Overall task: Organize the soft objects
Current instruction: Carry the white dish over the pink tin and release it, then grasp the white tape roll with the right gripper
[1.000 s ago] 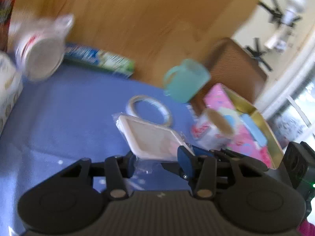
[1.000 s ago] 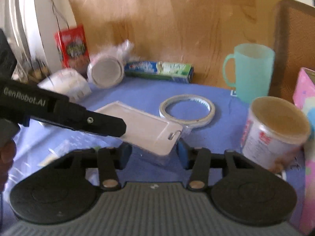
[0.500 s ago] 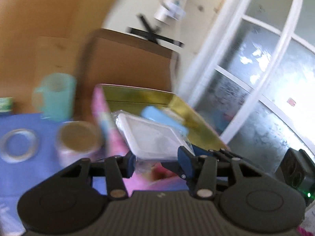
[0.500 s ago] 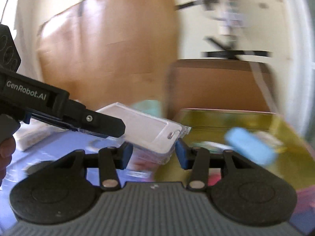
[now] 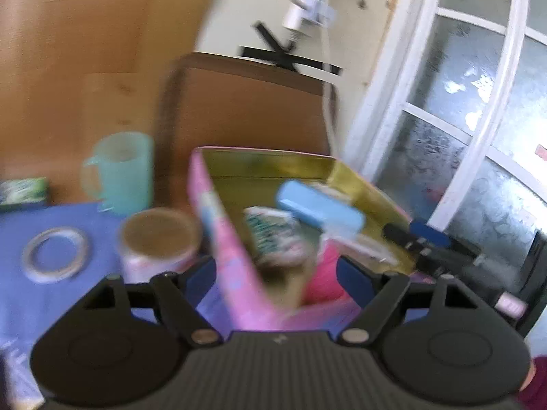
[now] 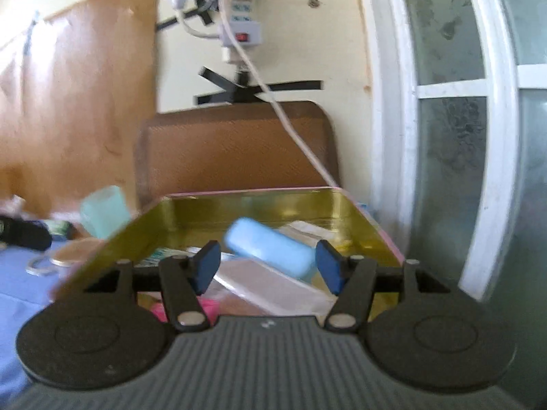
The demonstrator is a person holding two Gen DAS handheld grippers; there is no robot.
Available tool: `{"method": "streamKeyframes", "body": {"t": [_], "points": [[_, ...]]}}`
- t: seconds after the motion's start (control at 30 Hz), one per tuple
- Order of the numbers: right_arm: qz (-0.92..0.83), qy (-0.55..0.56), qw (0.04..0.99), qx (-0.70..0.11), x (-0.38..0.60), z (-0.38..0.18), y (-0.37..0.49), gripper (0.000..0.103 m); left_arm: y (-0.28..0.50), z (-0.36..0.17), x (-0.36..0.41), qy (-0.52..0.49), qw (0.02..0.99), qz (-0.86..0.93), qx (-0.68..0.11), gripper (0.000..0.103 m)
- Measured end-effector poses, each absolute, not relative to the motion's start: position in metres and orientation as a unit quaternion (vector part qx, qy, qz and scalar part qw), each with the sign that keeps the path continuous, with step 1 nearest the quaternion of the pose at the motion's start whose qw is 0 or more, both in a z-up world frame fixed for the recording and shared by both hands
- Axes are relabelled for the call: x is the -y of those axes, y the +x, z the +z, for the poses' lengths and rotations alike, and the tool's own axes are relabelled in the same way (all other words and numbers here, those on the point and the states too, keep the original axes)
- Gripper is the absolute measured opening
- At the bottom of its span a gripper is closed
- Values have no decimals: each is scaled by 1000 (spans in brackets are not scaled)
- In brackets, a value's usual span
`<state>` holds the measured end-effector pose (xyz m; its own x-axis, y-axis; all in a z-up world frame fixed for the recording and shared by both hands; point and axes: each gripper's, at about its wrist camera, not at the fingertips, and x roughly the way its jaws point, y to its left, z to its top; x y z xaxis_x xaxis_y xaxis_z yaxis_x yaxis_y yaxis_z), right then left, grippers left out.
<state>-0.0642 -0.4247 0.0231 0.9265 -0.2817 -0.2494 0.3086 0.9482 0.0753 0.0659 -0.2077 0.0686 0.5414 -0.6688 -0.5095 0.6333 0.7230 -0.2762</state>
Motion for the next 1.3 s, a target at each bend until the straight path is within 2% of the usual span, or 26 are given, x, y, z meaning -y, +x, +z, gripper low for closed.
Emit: {"method": "streamKeyframes", "body": {"t": [0.2,0.27,0.33,0.4,0.47,0.67,0.73,0.8,0.83,0.87,0.9,0.93,1.27,1.3], "points": [[-15,63,991,-120,360,49,-52,62,60,48,107,-50,909,-281,-305,81],[48,70,986,-144,328,51,-38,54,65,41,73,-59,919,-240,-309,81],[97,76,977,-172,300,50,-20,41,71,32,37,-68,930,-194,-306,81],[132,76,967,-202,270,45,6,32,78,23,4,-73,939,-139,-306,81],[152,54,961,-227,237,38,34,26,86,15,-25,-83,944,-100,-304,81],[143,4,947,-288,172,1,138,27,95,-12,-64,-125,936,-81,-318,81],[125,-20,944,-306,164,-12,170,36,93,-16,-70,-136,933,-92,-320,81],[120,-45,936,-328,160,-24,189,40,90,-16,-71,-143,932,-101,-317,81],[113,-69,935,-328,156,-29,195,38,88,-14,-72,-146,932,-105,-316,81],[117,-72,936,-324,155,-29,199,31,88,-13,-72,-149,931,-111,-314,81],[116,-73,934,-330,156,-27,196,13,86,-12,-72,-152,930,-115,-313,81],[119,-75,931,-336,157,-24,193,10,84,-10,-72,-156,930,-120,-312,81],[246,-92,914,-310,172,-2,5,11,51,11,-25,-142,907,-235,-320,81],[251,-88,915,-303,176,-1,-13,20,46,11,-14,-136,901,-254,-326,81]]}}
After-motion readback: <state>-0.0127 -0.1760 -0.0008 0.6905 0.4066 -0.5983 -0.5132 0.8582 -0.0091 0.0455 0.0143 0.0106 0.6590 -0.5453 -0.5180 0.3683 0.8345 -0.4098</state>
